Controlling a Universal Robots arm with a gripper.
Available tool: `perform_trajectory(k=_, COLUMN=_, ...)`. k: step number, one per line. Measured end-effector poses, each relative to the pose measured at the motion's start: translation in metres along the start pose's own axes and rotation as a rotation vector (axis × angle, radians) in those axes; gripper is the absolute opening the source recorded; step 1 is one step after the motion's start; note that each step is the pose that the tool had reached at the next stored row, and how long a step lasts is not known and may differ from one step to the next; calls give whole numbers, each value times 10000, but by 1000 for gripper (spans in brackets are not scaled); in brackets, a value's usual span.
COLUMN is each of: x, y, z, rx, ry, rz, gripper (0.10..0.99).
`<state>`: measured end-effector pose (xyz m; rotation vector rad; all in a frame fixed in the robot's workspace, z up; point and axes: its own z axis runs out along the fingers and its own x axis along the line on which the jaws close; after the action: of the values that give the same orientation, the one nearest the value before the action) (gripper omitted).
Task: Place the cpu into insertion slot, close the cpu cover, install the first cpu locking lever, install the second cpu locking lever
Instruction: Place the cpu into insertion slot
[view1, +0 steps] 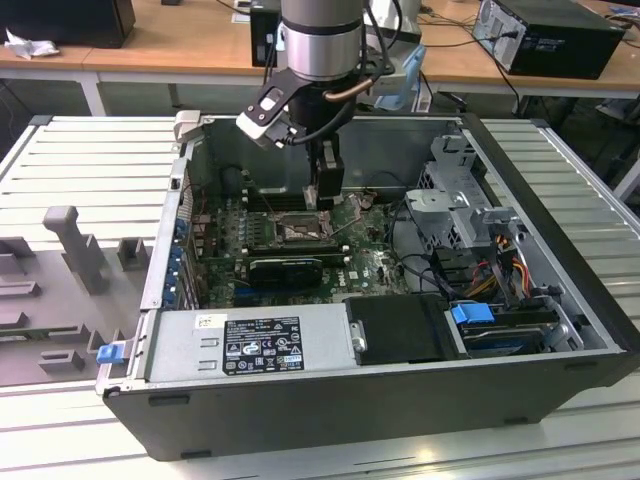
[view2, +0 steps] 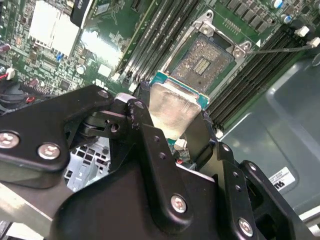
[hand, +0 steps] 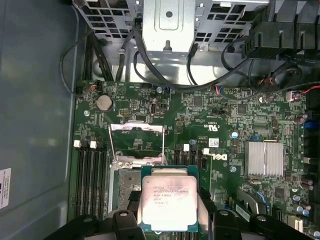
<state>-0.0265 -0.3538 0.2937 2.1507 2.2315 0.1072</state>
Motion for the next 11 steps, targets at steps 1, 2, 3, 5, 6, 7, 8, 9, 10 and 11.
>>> perform_trajectory(k=1, x=1, y=-1, z=12, rx=0, ry=0, rz=-1, gripper=529)
perform_trajectory(k=2, x=3, y=-4, z=29, rx=0, ry=1, rz=0, gripper=529)
perform_trajectory(k=3, x=9, y=-7, z=67, rx=0, ry=-1, rz=0, gripper=529)
perform_trajectory(k=5, x=56, y=-15, z=121, rx=0, ry=0, rz=5, gripper=529)
perform_trajectory(k=6, x=69, y=-18, z=136, rx=0, ry=-1, rz=7, gripper=529)
perform_trajectory(k=7, x=82, y=-22, z=152, rx=-1, ry=0, rz=10, gripper=529)
perform_trajectory(k=8, x=100, y=-29, z=172, rx=0, ry=-2, rz=13, gripper=529)
perform_trajectory(k=9, x=125, y=-72, z=195, rx=-1, ry=0, rz=15, gripper=529)
perform_trajectory(k=10, x=137, y=-102, z=208, rx=-1, ry=0, rz=15, gripper=529)
perform_trajectory(k=11, x=151, y=-125, z=221, rx=0, ry=-2, rz=14, gripper=529)
